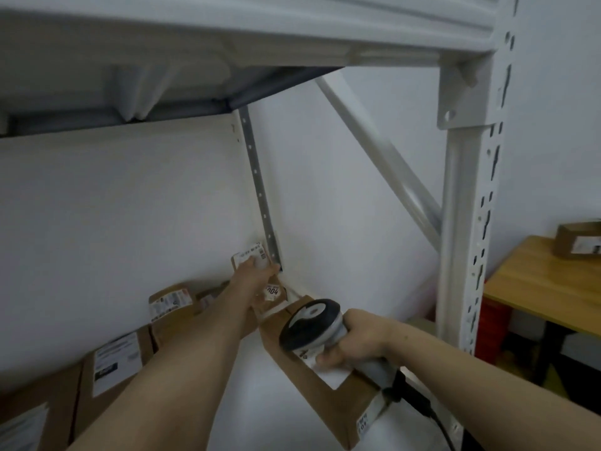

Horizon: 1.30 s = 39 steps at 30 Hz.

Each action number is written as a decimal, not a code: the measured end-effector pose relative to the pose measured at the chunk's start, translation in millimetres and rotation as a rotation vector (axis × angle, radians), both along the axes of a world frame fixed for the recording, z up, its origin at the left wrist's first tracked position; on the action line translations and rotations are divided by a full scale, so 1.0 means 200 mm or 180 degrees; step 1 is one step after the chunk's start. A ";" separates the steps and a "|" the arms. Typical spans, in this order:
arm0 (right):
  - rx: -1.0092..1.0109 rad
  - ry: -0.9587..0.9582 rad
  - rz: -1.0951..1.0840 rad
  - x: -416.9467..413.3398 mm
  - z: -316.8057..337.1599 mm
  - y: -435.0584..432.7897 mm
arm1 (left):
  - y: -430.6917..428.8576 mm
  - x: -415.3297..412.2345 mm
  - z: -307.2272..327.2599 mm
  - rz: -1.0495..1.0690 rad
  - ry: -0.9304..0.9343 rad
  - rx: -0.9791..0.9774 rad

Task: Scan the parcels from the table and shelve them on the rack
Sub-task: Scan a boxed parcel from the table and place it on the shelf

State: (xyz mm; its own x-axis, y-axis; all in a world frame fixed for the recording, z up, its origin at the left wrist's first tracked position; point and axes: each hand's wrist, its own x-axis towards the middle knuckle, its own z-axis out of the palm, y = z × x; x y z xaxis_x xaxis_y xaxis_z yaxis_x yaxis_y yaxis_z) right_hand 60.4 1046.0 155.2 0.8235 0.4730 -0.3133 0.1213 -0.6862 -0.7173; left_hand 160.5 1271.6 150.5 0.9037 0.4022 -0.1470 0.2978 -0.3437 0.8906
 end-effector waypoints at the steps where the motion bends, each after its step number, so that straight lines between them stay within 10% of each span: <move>1: 0.0051 0.0061 -0.0078 0.01 0.00 0.00 | -0.01 0.02 -0.01 -0.0034 -0.0008 0.0052; 9: 0.0407 0.0324 -0.0303 0.05 -0.03 -0.03 | -0.03 0.10 -0.09 -0.0799 0.0553 0.2793; 16: 0.0595 0.0526 -0.0243 0.07 -0.03 -0.03 | -0.01 0.11 -0.09 -0.1404 0.0546 0.3693; 31: 0.0589 0.0626 -0.0257 0.08 -0.02 -0.02 | 0.00 0.22 -0.11 -0.2389 0.0616 0.5061; 39: 0.0443 0.0508 -0.0232 0.07 -0.03 -0.01 | 0.04 0.15 -0.11 -0.1241 0.0409 0.3759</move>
